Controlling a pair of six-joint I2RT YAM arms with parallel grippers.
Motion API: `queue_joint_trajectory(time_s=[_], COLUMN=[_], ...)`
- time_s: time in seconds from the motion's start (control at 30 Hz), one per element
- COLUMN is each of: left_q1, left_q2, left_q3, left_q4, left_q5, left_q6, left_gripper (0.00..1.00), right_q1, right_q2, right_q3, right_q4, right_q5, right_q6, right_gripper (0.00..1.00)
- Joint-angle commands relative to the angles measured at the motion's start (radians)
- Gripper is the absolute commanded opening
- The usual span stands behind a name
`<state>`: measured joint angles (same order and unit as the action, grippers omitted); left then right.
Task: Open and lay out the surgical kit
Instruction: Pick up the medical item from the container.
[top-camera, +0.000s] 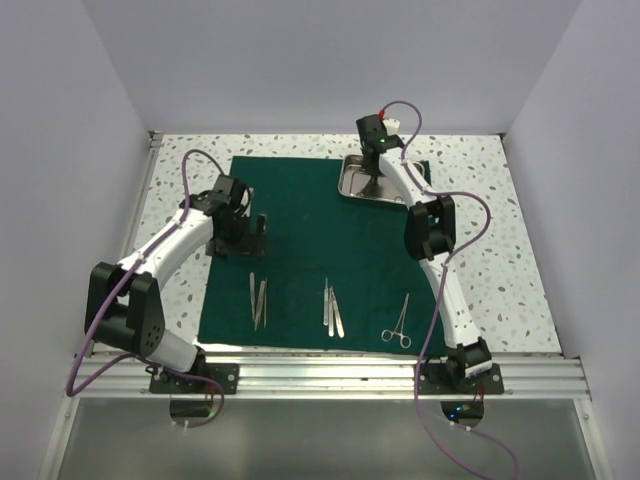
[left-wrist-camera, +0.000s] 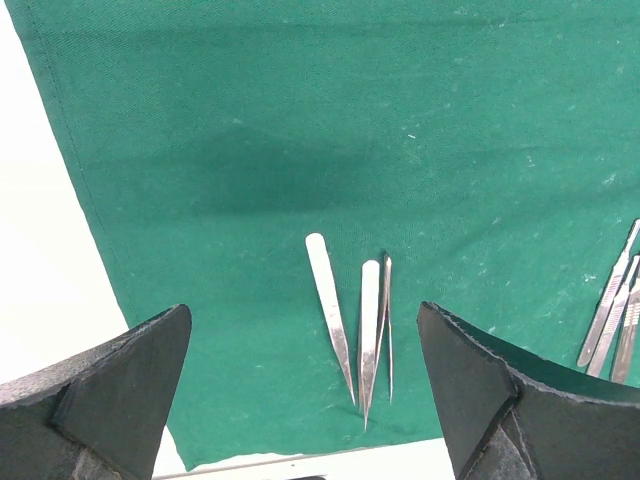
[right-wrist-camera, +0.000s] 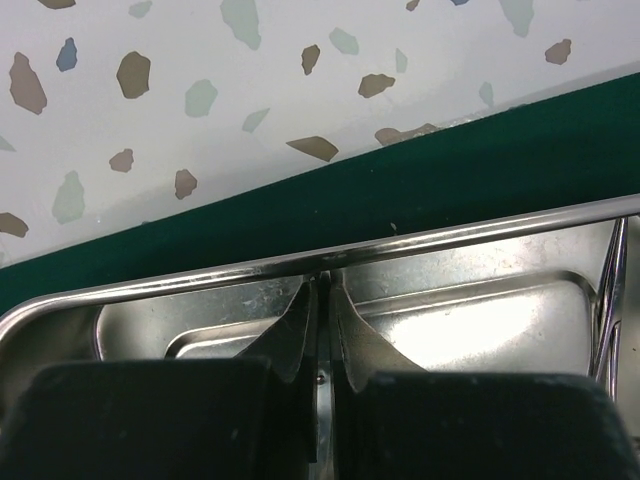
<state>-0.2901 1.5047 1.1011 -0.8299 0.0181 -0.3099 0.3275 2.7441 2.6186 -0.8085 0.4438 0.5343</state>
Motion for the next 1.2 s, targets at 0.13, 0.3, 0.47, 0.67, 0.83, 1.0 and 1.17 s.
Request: queue_joint_trajectory(time_s=[0.13,0.3,0.47,0.67,0.83,1.0,1.17], left_q1=[0.009,0.009,0.009,0.009,0.009,0.008,0.008], left_q2=[-0.023,-0.026,-0.026,-0.034,-0.046,-0.055,-0.060], left_q3=[0.006,0.002,0.014,0.028,0.032,0.025,0.028], left_q4=[0.028,0.034,0.034,0.028,0.020,0.021,0.021], left_q5=[0.019,0.020,0.016,0.011,0.006,0.016,0.022], left_q6=[0.023,0.025,0.025,0.026,0.026,0.026,0.026], left_gripper=[1.00,1.00,0.99,0.99,0.99,0.99,0.99], right_q1=[0.007,0.008,0.008,0.008,0.008,0.008,0.007], right_q2=[0.014,-0.130,-0.266,-0.342,-0.435,-0.486,-0.584], right_q3=[-0.100,-0.201,-0.258,-0.290,-0.357,-0.368,-0.396], right_q4=[-0.170,-0.092,-0.020,0.003,0.052,0.057,0.019], right_q5=[0.001,0.065,0.102,0.122,0.142,0.168,0.171], right_q6=[-0.022,-0.040,-0.065,-0.076,-0.079,-0.100,-0.117], right_gripper=[0.00,0.00,0.00,0.00,0.00,0.00,0.00])
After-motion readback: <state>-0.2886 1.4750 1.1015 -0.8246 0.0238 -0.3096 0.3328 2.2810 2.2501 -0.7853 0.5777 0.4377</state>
